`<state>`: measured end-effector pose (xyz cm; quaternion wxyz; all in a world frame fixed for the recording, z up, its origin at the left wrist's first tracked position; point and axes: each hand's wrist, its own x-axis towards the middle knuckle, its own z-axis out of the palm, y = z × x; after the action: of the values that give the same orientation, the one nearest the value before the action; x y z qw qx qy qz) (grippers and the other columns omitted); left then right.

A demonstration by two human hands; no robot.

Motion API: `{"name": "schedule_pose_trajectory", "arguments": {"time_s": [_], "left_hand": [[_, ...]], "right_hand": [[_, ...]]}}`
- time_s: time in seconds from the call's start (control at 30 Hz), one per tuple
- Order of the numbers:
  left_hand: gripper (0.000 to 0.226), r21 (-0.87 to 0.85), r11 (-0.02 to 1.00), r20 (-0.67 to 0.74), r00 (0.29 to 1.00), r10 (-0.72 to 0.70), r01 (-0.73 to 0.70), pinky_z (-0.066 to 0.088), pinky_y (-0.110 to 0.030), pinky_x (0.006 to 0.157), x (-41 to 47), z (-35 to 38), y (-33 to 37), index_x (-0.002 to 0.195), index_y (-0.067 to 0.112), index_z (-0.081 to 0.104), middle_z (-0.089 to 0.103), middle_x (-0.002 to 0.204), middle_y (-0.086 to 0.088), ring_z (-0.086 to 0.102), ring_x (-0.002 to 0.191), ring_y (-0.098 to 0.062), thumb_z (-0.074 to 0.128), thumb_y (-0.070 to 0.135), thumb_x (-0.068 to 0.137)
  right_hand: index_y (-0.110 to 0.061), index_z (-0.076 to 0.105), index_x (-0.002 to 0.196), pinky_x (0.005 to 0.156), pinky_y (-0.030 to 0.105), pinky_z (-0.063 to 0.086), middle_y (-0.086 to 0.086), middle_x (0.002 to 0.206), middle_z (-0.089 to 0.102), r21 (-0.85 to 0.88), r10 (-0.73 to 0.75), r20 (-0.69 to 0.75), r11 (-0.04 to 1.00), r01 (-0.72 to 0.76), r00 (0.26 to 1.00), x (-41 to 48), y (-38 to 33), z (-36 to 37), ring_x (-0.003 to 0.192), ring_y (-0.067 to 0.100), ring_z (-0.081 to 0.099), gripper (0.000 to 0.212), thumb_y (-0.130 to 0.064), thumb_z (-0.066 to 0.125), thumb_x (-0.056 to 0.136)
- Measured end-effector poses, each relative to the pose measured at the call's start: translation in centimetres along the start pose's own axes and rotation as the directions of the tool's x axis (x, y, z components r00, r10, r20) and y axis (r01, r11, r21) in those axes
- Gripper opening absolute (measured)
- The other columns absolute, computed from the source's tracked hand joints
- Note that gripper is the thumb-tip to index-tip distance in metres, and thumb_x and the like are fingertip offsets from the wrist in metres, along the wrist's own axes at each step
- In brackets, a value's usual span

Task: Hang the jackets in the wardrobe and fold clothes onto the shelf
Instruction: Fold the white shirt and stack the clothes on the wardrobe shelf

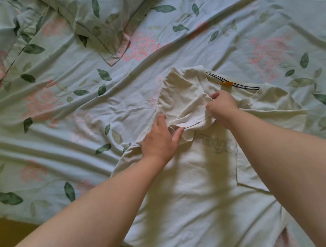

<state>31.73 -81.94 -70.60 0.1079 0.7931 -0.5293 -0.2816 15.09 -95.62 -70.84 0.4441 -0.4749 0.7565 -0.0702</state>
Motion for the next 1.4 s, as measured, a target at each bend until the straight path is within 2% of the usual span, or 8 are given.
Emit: {"name": "schedule_pose_trajectory", "arguments": {"time_s": [0.1,0.3,0.43,0.6,0.83,0.97,1.13,1.4], "left_hand": [[0.017,-0.021,0.999,-0.012,0.999,0.039,-0.04,0.046,-0.039,0.077,-0.7,0.0,0.3,0.105,0.017,0.055,0.063,0.1,-0.006,0.062,0.092,-0.033,0.058,0.026,0.092],[0.008,0.27,0.78,0.061,0.818,0.572,-0.565,0.029,-0.03,0.043,-3.1,2.0,-0.4,0.085,0.014,0.056,0.056,0.075,-0.005,0.055,0.05,-0.032,0.057,0.021,0.082],[0.034,0.313,0.868,0.247,0.915,0.318,-0.386,0.049,-0.037,0.066,-2.0,1.8,1.1,0.102,0.019,0.056,0.067,0.095,-0.006,0.067,0.082,-0.034,0.039,0.048,0.102],[0.027,0.196,0.956,-0.071,0.969,0.237,-0.219,0.04,-0.04,0.068,5.9,-1.4,4.9,0.114,0.014,0.052,0.058,0.113,-0.011,0.061,0.088,-0.038,0.04,0.036,0.105],[0.056,0.554,0.783,0.165,0.96,0.228,-0.281,0.049,-0.048,0.077,15.9,-2.8,10.1,0.139,0.012,0.036,0.029,0.148,-0.014,0.061,0.104,-0.045,0.058,0.01,0.088],[0.054,0.663,0.699,0.28,0.955,0.102,-0.269,0.051,-0.048,0.087,17.6,-2.7,11.4,0.134,0.012,0.039,0.047,0.133,-0.017,0.056,0.118,-0.042,0.064,0.016,0.087],[0.038,0.736,0.612,0.327,0.943,0.054,-0.29,0.051,-0.039,0.08,18.5,-2.8,12.5,0.115,0.01,0.054,0.06,0.107,-0.013,0.062,0.106,-0.038,0.062,0.016,0.079],[0.013,0.795,0.477,0.43,0.903,-0.008,-0.375,0.054,-0.03,0.059,18.7,-3.7,14.5,0.063,0.006,0.061,0.062,0.061,-0.009,0.06,0.056,-0.026,0.056,0.005,0.076]], "right_hand": [[-0.019,0.066,0.107,0.095,0.04,0.054,0.006,0.113,0.067,-0.009,-0.02,-0.022,1.0,0.02,1.0,0.5,0.6,-0.7,0.107,0.029,0.062,0.024,-0.008,0.056,0.087],[-0.025,0.065,0.085,0.088,0.038,0.058,0.004,0.1,0.068,0.167,0.015,-0.102,0.986,0.002,0.995,1.1,1.5,-1.5,0.1,0.026,0.065,0.022,-0.005,0.057,0.088],[-0.018,0.063,0.104,0.087,0.035,0.053,0.006,0.112,0.064,-0.01,-0.047,-0.082,0.999,0.046,0.996,1.1,2.1,-1.7,0.103,0.027,0.061,0.026,-0.001,0.05,0.09],[-0.017,0.055,0.125,0.096,0.037,0.043,0.01,0.137,0.046,-0.205,-0.148,-0.224,0.973,0.102,0.963,0.5,3.5,-3.8,0.116,0.03,0.051,0.037,-0.004,0.048,0.091],[-0.02,0.036,0.14,0.102,0.042,0.032,0.011,0.14,0.037,-0.541,-0.097,-0.415,0.826,-0.16,0.905,0.6,10.6,-11.8,0.128,0.034,0.036,0.063,-0.005,0.056,0.082],[-0.025,0.019,0.155,0.115,0.048,0.026,0.013,0.149,0.035,-0.545,0.054,-0.294,0.811,-0.214,0.954,1.4,14.1,-15.1,0.137,0.037,0.033,0.083,-0.011,0.056,0.082],[-0.015,0.036,0.145,0.111,0.048,0.032,0.022,0.147,0.035,-0.457,0.109,-0.245,0.863,-0.214,0.963,3.0,14.2,-16.2,0.136,0.041,0.034,0.07,-0.05,0.062,0.09],[-0.014,0.064,0.088,0.074,0.034,0.046,0.012,0.104,0.065,-0.33,0.092,-0.256,0.927,-0.177,0.962,4.2,13.9,-16.7,0.085,0.031,0.057,0.018,-0.027,0.054,0.084]]}}
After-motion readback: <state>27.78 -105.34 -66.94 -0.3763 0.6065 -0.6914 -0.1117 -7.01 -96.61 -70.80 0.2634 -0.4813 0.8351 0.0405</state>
